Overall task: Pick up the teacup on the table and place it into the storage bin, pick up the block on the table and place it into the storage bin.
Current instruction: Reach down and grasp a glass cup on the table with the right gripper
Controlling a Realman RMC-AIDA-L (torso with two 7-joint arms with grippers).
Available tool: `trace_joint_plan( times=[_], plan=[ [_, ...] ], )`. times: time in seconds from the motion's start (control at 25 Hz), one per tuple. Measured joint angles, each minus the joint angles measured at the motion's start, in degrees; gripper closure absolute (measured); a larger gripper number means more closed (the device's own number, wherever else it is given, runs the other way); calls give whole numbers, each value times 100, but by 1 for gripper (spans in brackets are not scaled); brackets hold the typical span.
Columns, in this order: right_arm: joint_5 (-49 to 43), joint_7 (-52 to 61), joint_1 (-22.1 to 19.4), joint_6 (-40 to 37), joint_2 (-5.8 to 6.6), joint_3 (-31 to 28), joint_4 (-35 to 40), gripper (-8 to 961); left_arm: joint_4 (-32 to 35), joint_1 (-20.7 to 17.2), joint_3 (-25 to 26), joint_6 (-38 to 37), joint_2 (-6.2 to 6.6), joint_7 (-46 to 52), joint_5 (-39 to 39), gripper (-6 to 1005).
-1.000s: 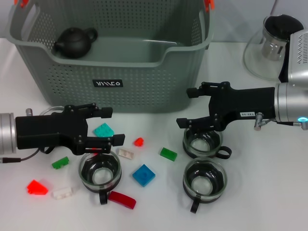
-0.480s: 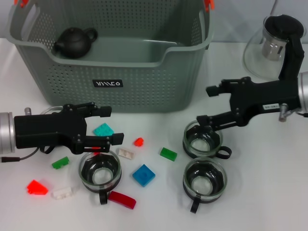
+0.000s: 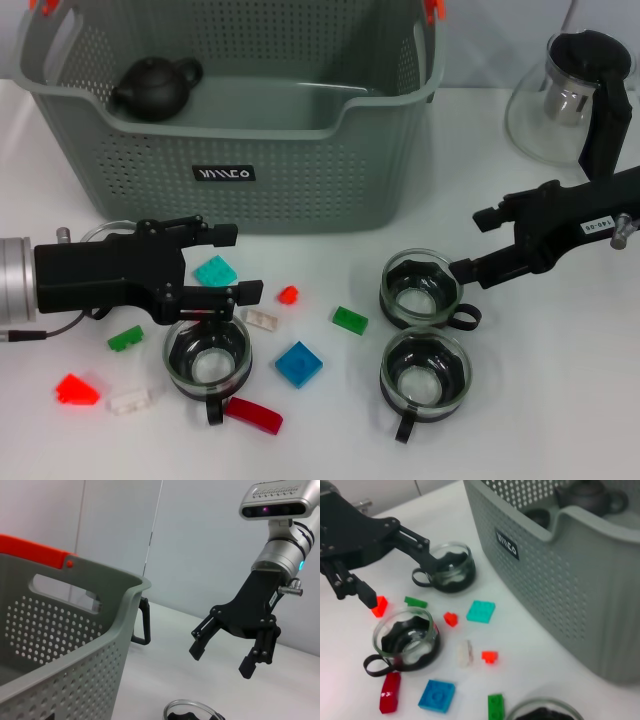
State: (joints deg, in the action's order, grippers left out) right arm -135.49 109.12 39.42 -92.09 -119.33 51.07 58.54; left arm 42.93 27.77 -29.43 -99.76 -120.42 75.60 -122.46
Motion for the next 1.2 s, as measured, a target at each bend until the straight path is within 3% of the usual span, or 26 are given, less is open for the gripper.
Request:
trace_joint_plan(
  times=[0.4,0.84,1.2],
  plan=[
    [-435,452,297,399,-68,71,-56,12,-7,38,-11,-18,13,-10,-3,139],
    [-579,794,583,1485,-78,1039,-669,12,-14,38,-10,-18,18,-73,-4,139],
    [-583,793,670,2071,-86,1403,-1041,11,-13,5,-3,-17,2,-72,-25,139]
  ],
)
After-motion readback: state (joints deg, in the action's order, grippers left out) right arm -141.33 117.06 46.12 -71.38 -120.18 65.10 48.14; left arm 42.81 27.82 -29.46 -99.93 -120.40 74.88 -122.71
